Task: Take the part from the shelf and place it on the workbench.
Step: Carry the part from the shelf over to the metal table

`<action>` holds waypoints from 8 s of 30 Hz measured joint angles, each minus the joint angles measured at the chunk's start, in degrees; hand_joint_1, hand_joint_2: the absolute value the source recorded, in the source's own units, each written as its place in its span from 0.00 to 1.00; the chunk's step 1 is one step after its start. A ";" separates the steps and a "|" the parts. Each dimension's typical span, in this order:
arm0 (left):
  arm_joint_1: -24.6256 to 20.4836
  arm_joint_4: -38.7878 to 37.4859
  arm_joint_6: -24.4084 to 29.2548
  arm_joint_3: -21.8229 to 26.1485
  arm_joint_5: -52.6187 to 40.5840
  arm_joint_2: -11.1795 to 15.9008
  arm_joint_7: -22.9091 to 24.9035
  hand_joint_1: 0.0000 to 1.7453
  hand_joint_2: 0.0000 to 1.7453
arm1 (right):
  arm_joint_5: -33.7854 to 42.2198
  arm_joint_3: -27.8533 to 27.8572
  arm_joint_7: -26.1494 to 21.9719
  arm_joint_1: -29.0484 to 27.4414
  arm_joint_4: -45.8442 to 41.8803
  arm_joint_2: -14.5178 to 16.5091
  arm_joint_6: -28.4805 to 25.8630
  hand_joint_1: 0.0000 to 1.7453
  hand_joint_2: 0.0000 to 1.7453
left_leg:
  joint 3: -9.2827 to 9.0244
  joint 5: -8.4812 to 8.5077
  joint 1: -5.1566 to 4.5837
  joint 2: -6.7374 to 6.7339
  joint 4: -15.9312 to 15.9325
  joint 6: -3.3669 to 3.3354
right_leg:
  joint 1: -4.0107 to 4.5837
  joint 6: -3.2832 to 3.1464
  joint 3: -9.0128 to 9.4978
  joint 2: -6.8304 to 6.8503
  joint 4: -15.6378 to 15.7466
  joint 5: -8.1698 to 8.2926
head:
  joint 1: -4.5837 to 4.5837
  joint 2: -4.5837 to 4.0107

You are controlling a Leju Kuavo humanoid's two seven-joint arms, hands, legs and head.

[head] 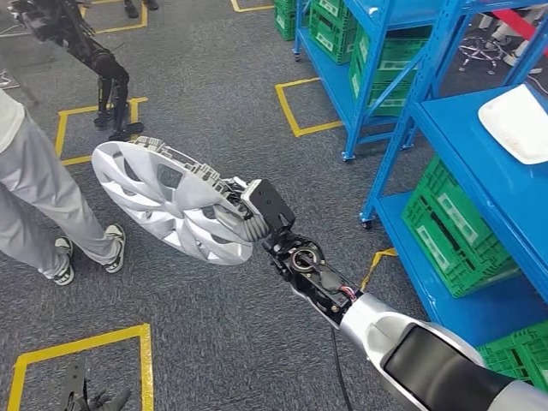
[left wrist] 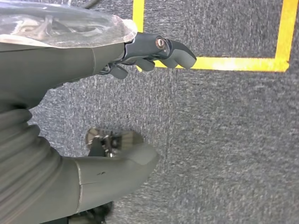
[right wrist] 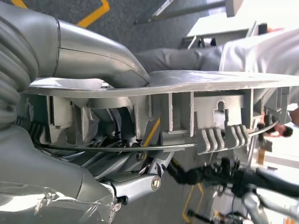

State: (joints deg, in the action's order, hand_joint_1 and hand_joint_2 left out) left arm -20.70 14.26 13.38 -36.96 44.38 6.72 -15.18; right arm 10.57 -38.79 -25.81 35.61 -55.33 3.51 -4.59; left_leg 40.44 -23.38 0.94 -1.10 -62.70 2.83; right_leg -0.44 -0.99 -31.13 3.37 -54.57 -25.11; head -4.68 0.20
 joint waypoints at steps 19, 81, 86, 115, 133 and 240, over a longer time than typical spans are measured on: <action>0.29 -0.09 0.36 -0.07 0.58 -0.48 -0.25 0.00 1.00 | -0.15 -0.09 -0.42 0.56 1.56 0.73 0.43 1.00 1.00 | -5.81 0.81 -0.35 8.00 8.29 -2.63 | 0.20 0.68 -2.23 -7.41 -1.30 1.51 | -0.91 0.00; 0.16 -0.10 3.58 -1.11 -1.72 -0.50 0.21 0.00 1.00 | -1.62 -0.03 2.72 -1.28 -1.82 0.72 -1.26 1.00 1.00 | -4.67 2.41 -0.16 7.76 8.22 -1.83 | -0.10 1.09 -0.58 -6.49 -0.59 0.27 | -0.91 0.00; -0.15 -0.08 2.74 -1.39 -1.65 -0.16 0.61 0.00 1.00 | -2.07 0.06 3.84 -1.84 -3.71 0.17 -2.16 1.00 1.00 | 0.33 -3.11 -0.33 2.61 -2.03 -0.43 | -0.42 0.14 0.29 -3.63 0.75 0.94 | 0.17 0.00; -1.46 -0.08 -0.64 -1.99 -1.14 0.03 2.57 0.00 1.00 | -4.13 1.48 7.67 -7.67 -19.06 -4.41 -3.51 1.00 1.00 | -3.05 -1.29 -0.37 3.76 3.22 -0.92 | -0.61 0.63 0.04 -4.49 0.13 0.60 | -0.16 0.00; -1.77 -0.08 -1.23 -2.02 -1.19 -0.40 2.68 0.00 1.00 | -7.36 3.39 7.91 -3.88 -20.52 -4.39 -6.16 1.00 1.00 | -5.65 1.11 -0.47 1.35 7.89 -1.90 | 0.07 0.89 0.27 -2.63 0.05 -0.08 | -0.02 0.00; -1.66 -0.10 0.32 -2.10 -0.04 -1.65 1.63 0.00 1.00 | -7.08 4.42 11.62 1.18 -26.78 -4.66 -14.58 1.00 1.00 | -7.62 -0.73 -0.73 1.60 7.77 -4.28 | -0.19 2.87 -8.65 -3.69 -17.65 -7.57 | -0.10 0.00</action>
State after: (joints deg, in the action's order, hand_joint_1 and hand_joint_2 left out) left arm -22.36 14.16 13.70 -39.06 44.34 5.07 -13.55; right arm 3.50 -34.37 -14.18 36.78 -82.11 -1.14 -19.17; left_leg 32.82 -24.12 0.21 0.50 -54.93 -1.45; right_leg -0.63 1.87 -39.78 -0.32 -72.23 -32.69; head -4.78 0.20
